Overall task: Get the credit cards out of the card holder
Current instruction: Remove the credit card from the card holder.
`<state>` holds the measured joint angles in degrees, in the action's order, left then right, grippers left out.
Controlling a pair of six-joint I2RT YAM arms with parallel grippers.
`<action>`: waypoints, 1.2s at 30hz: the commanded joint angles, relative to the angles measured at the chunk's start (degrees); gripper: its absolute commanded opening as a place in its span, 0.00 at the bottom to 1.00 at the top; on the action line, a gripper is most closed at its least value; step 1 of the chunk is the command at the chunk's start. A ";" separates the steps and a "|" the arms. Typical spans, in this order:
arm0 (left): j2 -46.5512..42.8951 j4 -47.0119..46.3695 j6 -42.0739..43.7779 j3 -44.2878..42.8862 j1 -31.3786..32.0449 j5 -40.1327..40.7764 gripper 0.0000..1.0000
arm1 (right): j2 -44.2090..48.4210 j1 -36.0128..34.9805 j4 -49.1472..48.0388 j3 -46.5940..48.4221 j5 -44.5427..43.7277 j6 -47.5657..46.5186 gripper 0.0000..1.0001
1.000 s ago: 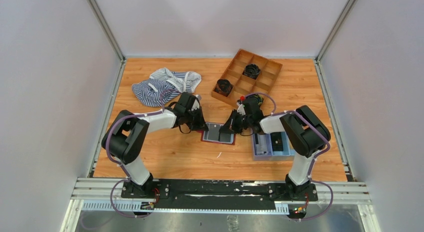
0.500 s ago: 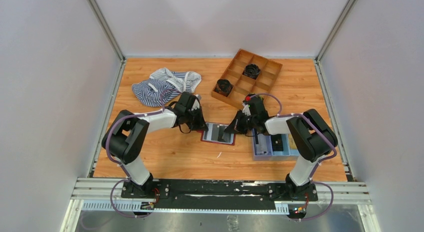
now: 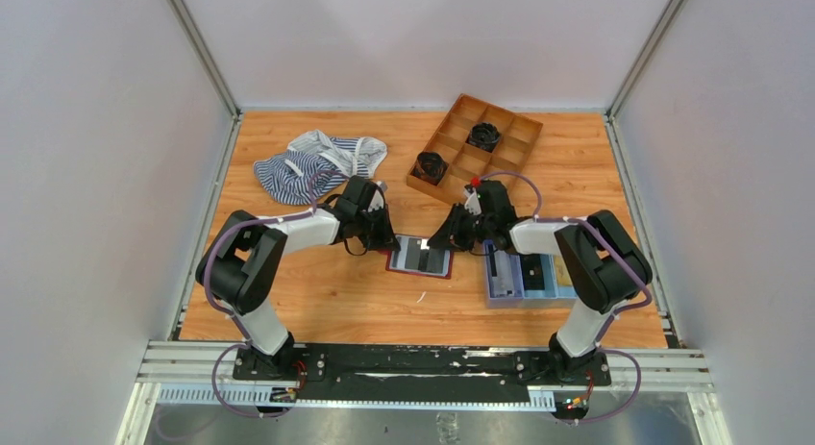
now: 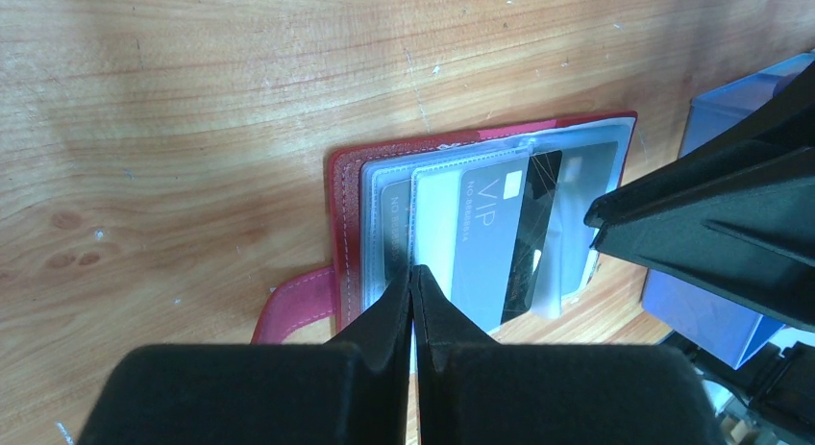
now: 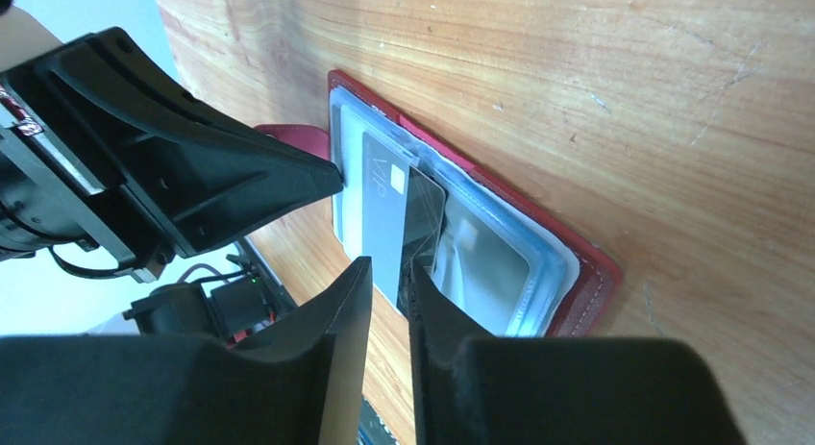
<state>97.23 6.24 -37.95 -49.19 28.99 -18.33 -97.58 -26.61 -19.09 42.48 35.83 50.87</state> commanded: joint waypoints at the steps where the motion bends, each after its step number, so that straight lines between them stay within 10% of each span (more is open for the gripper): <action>1: 3.36 6.53 2.98 1.55 -0.60 5.79 0.00 | -2.01 -0.51 0.95 0.63 0.52 -0.63 0.26; 18: 3.47 6.34 3.24 1.79 -0.60 5.25 0.00 | -7.95 -2.20 -1.15 0.44 -0.48 1.28 0.37; 36: 3.62 5.80 2.88 2.17 -0.60 4.53 0.00 | -10.84 -2.72 -12.48 -4.83 -1.10 6.90 0.25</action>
<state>97.36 6.22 -37.89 -49.23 28.84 -18.83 -105.51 -28.69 -36.93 39.09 37.58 56.14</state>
